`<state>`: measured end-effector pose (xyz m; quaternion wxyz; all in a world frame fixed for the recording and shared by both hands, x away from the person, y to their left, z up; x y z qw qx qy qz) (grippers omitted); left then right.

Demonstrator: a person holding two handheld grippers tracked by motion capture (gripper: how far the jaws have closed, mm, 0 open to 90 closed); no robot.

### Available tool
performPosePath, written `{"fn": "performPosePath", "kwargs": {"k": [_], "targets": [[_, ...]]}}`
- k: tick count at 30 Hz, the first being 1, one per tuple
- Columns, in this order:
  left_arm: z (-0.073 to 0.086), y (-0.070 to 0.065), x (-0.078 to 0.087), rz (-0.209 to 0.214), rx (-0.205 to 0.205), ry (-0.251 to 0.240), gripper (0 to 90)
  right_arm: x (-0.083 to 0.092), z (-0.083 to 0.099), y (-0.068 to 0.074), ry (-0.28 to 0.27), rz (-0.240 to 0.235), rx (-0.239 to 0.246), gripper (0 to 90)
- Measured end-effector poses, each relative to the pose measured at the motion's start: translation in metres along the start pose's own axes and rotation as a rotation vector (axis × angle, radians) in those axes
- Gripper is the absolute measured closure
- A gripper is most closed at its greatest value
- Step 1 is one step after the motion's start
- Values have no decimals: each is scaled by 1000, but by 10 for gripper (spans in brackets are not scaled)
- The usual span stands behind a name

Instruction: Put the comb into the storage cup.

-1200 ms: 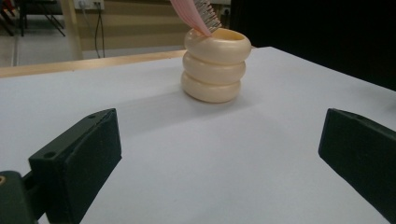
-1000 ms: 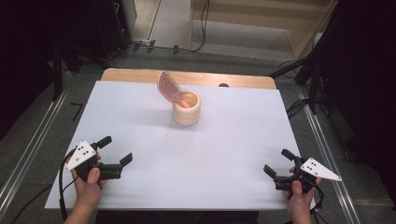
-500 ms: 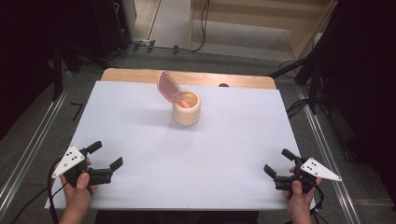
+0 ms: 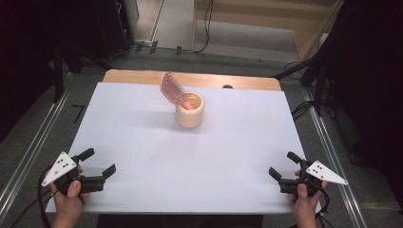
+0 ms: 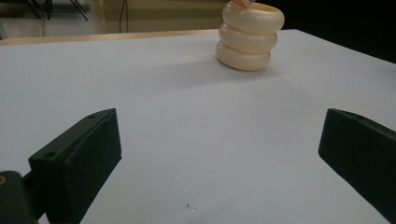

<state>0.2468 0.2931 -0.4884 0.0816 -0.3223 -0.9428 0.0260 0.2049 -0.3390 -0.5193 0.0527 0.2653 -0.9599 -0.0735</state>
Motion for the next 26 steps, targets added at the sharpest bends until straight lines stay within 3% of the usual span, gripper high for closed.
{"fn": "performPosePath", "kwargs": {"k": [7, 11, 18, 26], "targets": [[2, 6, 7, -3, -28, 5, 0, 0, 0, 0, -2, 0, 1, 0], [5, 9, 8, 0, -11, -8, 0, 0, 0, -1, -5, -1, -2, 0], [8, 15, 11, -9, 55, -38, 0, -1, 1, 0, -1, -5, 9, 0], [9, 14, 8, -4, 46, -22, 0, 0, 1, -1, -3, 3, 5, 0]]}}
Point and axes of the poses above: each handheld gripper's, and its own axes: x roughly backward along the jaws, z roughly out of its underside, y roughly to its left, the point moved 2 cm from there along -x, roughly forward along the jaws, and after that the axes turned 11 degrees about -y, right-handed, at the moved point
